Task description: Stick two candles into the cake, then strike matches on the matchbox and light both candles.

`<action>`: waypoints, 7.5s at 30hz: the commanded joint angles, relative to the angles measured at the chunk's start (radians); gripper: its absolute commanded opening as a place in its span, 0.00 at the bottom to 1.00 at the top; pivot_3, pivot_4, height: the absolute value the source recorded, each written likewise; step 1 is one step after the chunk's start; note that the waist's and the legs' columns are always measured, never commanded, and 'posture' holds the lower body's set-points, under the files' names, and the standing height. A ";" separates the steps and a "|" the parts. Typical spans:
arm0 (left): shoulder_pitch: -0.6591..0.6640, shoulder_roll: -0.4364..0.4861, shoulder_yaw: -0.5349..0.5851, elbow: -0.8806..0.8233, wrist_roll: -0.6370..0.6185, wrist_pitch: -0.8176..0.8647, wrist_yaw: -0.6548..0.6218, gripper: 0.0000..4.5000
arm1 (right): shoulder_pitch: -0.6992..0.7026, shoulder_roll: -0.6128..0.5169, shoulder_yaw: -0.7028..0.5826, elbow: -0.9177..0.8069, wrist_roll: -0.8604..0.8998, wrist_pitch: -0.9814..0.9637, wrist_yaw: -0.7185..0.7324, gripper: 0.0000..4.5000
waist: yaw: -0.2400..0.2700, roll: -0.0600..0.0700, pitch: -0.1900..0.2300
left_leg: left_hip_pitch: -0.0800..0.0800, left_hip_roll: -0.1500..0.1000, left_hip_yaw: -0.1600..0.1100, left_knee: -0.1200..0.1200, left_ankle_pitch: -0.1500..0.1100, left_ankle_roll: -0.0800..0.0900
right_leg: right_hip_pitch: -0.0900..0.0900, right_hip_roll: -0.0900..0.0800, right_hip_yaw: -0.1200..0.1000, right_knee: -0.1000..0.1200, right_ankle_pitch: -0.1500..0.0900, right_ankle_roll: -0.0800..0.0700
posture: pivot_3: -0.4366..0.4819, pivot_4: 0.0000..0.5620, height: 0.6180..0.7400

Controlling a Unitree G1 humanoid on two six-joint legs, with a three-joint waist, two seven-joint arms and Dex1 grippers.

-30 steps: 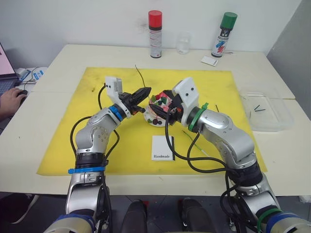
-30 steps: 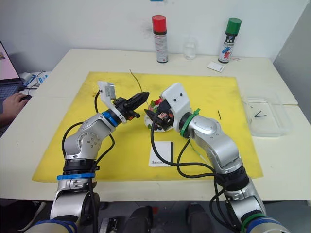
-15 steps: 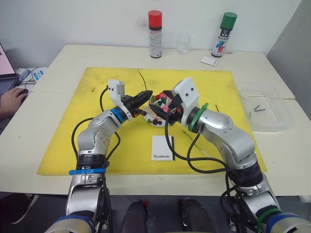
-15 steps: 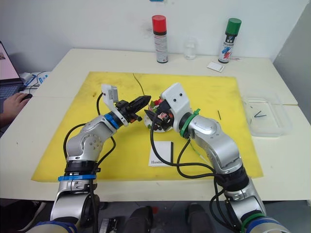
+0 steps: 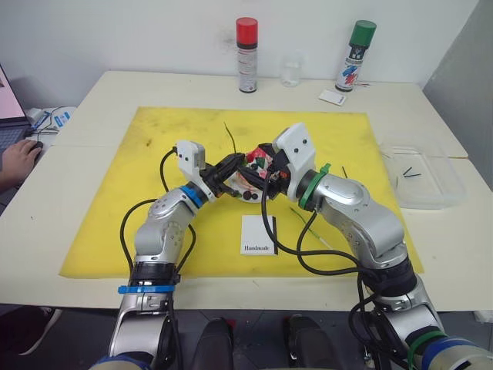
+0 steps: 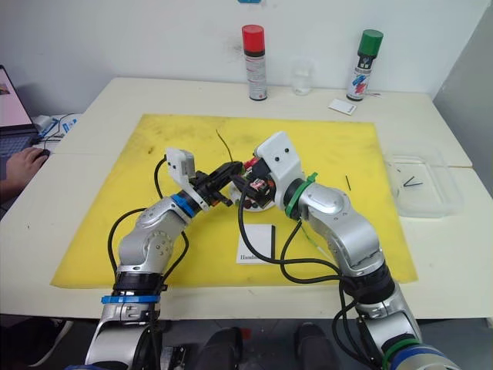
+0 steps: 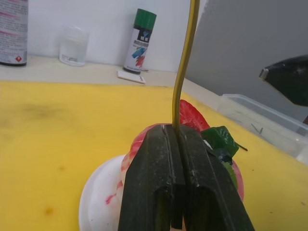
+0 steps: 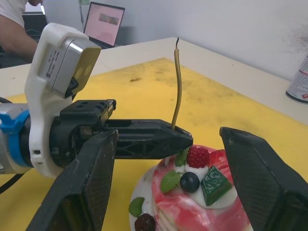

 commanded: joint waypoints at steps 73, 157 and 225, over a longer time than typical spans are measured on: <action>0.339 0.470 -0.156 -0.725 -0.067 0.079 -0.323 1.00 | 0.506 -0.571 -0.132 -0.202 0.077 0.097 0.277 0.08 | -0.009 0.000 -0.001 | 0.002 0.001 0.003 0.005 0.000 0.000 | 0.003 0.000 0.002 -0.001 -0.004 0.000 | 0.48 0.27 1.00; 0.440 0.186 -0.035 -0.936 -0.115 0.304 0.158 1.00 | -0.049 -0.219 -0.282 0.161 0.180 0.006 0.318 0.01 | -0.038 0.004 -0.002 | 0.004 0.002 0.001 0.015 0.000 0.003 | 0.011 0.003 0.003 -0.001 0.002 0.008 | 0.48 0.27 1.00; 0.405 0.298 0.094 -0.931 -0.184 0.370 0.306 1.00 | -0.051 0.276 -0.263 0.770 0.010 -0.850 0.041 0.01 | -0.020 0.005 -0.002 | 0.004 0.002 0.002 0.011 0.000 0.003 | 0.009 0.002 0.003 -0.002 -0.001 0.000 | 0.48 0.27 1.00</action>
